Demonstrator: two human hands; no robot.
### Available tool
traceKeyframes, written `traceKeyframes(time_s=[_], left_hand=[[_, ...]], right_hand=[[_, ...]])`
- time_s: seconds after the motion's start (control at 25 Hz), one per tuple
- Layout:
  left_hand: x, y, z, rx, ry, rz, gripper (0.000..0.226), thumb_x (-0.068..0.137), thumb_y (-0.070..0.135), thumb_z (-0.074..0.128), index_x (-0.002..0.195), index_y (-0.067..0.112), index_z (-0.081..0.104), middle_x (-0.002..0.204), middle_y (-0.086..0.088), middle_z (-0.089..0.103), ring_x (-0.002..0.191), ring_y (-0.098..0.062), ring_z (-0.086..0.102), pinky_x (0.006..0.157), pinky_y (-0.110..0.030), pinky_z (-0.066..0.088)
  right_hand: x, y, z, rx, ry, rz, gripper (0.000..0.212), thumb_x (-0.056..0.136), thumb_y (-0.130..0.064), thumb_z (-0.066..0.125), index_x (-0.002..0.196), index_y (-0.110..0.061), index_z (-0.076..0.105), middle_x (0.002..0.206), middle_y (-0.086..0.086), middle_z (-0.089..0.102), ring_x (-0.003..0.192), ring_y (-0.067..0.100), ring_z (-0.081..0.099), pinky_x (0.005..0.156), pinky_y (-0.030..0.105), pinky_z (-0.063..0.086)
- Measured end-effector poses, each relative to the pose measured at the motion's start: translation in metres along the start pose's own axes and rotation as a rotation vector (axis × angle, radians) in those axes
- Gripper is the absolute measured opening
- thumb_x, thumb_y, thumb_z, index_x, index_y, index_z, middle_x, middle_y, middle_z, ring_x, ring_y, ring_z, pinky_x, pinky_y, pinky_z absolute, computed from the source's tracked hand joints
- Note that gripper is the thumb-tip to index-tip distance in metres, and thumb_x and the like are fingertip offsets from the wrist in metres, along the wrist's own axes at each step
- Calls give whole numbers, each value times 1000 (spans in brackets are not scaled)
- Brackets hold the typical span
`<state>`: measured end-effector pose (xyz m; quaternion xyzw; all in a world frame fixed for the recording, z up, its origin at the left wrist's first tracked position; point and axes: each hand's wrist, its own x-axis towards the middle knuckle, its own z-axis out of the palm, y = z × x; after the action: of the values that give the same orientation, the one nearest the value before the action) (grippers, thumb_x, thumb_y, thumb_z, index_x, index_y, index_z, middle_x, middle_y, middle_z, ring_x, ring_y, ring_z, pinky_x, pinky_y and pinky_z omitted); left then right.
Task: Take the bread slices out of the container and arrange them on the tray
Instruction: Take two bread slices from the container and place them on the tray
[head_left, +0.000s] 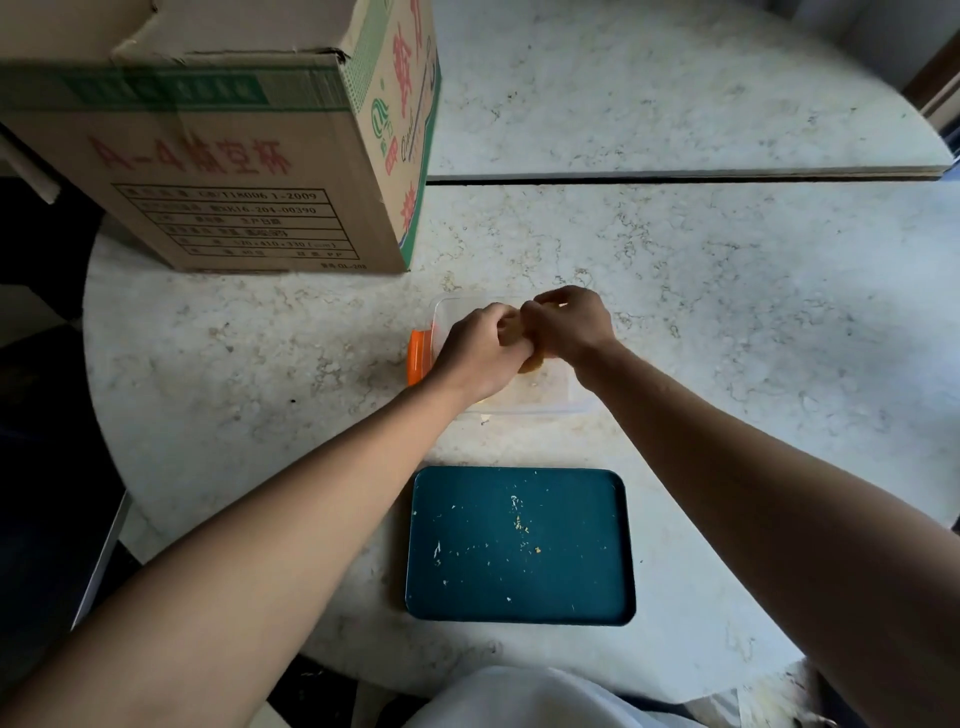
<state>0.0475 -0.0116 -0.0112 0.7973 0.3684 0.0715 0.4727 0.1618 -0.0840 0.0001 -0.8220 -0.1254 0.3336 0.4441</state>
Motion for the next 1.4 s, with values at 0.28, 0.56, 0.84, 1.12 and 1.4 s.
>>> traceKeyframes(time_s=[0.28,0.56,0.84,1.12,1.4], left_hand=[[-44,-3,-5,-434,29,48,26,80,26,72,106,26,70,107,3,74,96,-9,72,80,-32,59],[-96,10,-24,-775,85,127,15,85,7,74,98,15,75,93,-5,79,85,-23,75,73,-34,61],[-120,-1,-31,-801,227,25,13,88,12,65,97,8,73,89,-12,71,85,-27,64,75,-49,56],[-146,-45,-32,-1048,312,-297,14,86,3,56,81,3,69,92,-18,70,89,-31,66,76,-46,57],[-169,-101,2,-1018,235,-634,17,94,3,49,104,2,63,119,-23,65,113,-38,61,85,-53,57]], right_hand=[[-53,-10,-23,152,-174,-74,29,84,-8,69,111,0,62,67,8,70,62,27,69,56,29,62],[-98,-35,-23,2,-165,-296,46,77,-24,87,116,-11,64,88,7,72,83,24,72,80,42,61],[-135,-31,-33,70,-219,-336,41,85,-10,79,122,-11,64,96,5,61,79,22,67,79,49,63],[-138,36,-74,291,-137,-212,26,91,-5,68,117,-7,68,106,14,66,91,21,66,77,42,60],[-130,142,-77,359,-188,91,22,93,-4,66,114,-6,70,105,14,70,97,29,68,88,53,58]])
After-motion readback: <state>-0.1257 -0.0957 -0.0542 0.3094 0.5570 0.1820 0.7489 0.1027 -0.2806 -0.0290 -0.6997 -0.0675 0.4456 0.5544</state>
